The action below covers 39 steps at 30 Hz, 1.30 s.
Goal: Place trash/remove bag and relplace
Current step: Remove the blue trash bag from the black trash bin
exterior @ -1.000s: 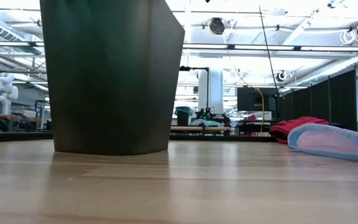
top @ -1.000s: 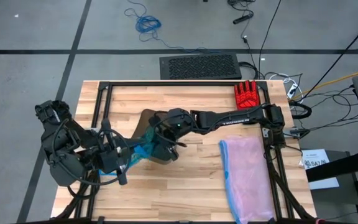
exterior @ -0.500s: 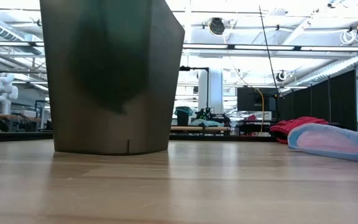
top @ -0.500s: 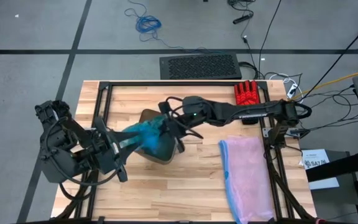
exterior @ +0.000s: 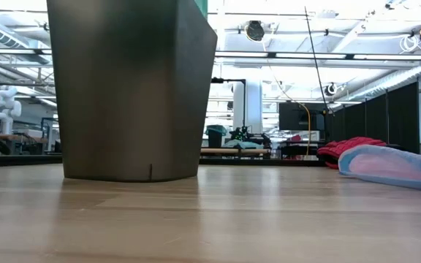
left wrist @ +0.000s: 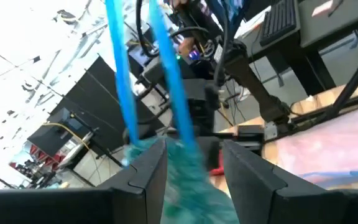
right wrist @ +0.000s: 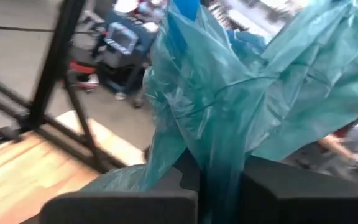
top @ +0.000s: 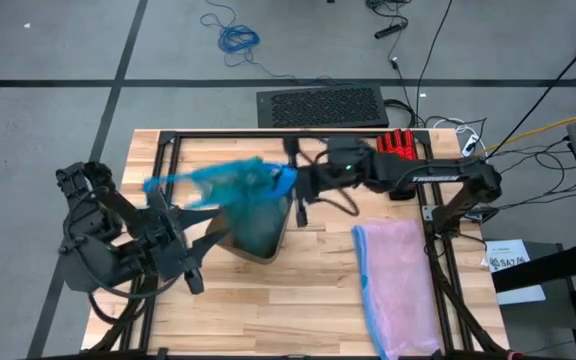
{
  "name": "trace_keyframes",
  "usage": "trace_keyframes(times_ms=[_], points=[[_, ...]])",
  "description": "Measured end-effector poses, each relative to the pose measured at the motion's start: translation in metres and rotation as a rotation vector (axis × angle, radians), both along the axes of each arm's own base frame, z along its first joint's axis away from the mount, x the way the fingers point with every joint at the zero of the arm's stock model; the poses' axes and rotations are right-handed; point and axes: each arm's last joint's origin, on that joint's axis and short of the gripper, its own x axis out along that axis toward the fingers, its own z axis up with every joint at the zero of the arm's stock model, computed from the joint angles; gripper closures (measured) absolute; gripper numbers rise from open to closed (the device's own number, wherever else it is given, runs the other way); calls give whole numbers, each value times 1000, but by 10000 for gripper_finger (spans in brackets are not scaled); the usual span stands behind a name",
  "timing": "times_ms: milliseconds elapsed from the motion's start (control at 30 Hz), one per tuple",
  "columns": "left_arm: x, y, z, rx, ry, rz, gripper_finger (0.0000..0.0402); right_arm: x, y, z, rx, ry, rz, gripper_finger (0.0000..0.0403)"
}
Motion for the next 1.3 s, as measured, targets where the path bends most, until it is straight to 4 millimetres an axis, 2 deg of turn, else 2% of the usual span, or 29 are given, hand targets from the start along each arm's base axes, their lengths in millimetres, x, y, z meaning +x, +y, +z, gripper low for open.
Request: trace_keyframes(times_ms=[167, 367, 533, 667, 800, 967, 1100, 1300], points=[[-5, -6, 10, 30, -25, -31, 250, -18, -15, 20, 0, -70, -88, 403], [-10, -9, 16, 34, -44, -49, 250, -49, -34, 51, -49, -185, -217, 403], [-11, -7, 15, 40, -31, 24, 250, -79, -55, 72, -106, -254, -396, 403], [-10, -5, 13, 60, -7, 113, 259, -99, -80, 77, -107, -224, -556, 403], [-10, -1, 8, 50, -2, 213, 299, -113, -108, 69, -48, -109, -658, 403], [-12, 0, -7, 33, -13, 222, 387, -128, -136, 45, 61, 121, -707, 403], [-16, 6, -26, -19, -44, 223, 399, -137, -143, 23, 101, 169, -715, 403], [-22, 14, -56, -116, -78, 210, 400, -161, -144, -27, 147, 65, -756, 403]])
